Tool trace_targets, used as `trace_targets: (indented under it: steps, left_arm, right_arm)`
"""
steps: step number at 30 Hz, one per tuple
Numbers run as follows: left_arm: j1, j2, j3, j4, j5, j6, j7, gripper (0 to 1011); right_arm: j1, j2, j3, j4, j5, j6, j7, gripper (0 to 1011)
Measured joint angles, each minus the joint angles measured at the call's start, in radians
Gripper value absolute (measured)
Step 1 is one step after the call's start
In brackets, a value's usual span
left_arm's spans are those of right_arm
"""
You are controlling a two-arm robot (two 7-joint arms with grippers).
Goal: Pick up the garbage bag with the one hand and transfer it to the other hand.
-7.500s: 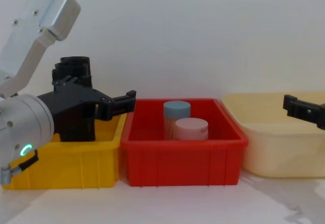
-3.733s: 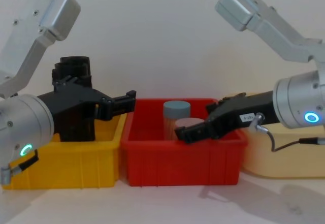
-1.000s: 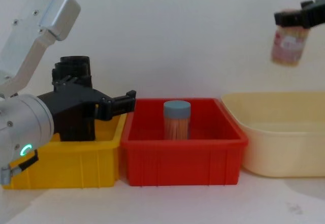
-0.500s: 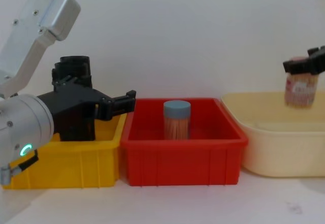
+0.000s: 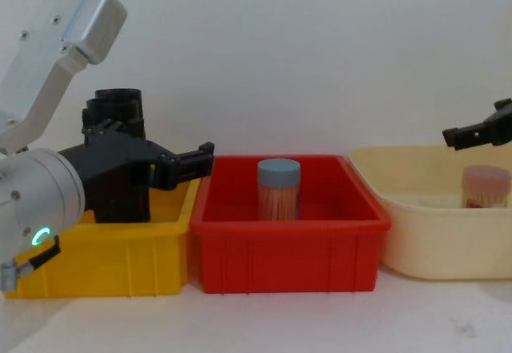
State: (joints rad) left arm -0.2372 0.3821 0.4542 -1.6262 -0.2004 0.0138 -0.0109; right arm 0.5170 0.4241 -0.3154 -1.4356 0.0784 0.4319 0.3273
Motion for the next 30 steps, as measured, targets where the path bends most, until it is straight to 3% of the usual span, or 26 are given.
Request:
trace_targets:
  steps: [8,17,23,30]
  left_arm:
    - [0.0,0.0,-0.001,-0.001,-0.001,0.0,-0.005,1001]
    - [0.008,0.022,-0.018,-0.033,-0.047,0.008,-0.066,1001]
    - [0.046,0.049,-0.044,-0.097,-0.091,0.058,-0.09,1001]
    - [0.109,0.076,-0.09,-0.184,-0.129,0.133,-0.075,1001]
  right_arm:
    - [0.002,0.001,-0.004,0.013,-0.005,0.002,0.003,1000]
    - [0.003,0.001,-0.006,0.019,-0.007,0.004,0.004,1000]
    - [0.004,0.001,-0.007,0.021,-0.008,0.004,0.004,1000]
    - [0.004,0.001,-0.008,0.023,-0.008,0.005,0.005,1000]
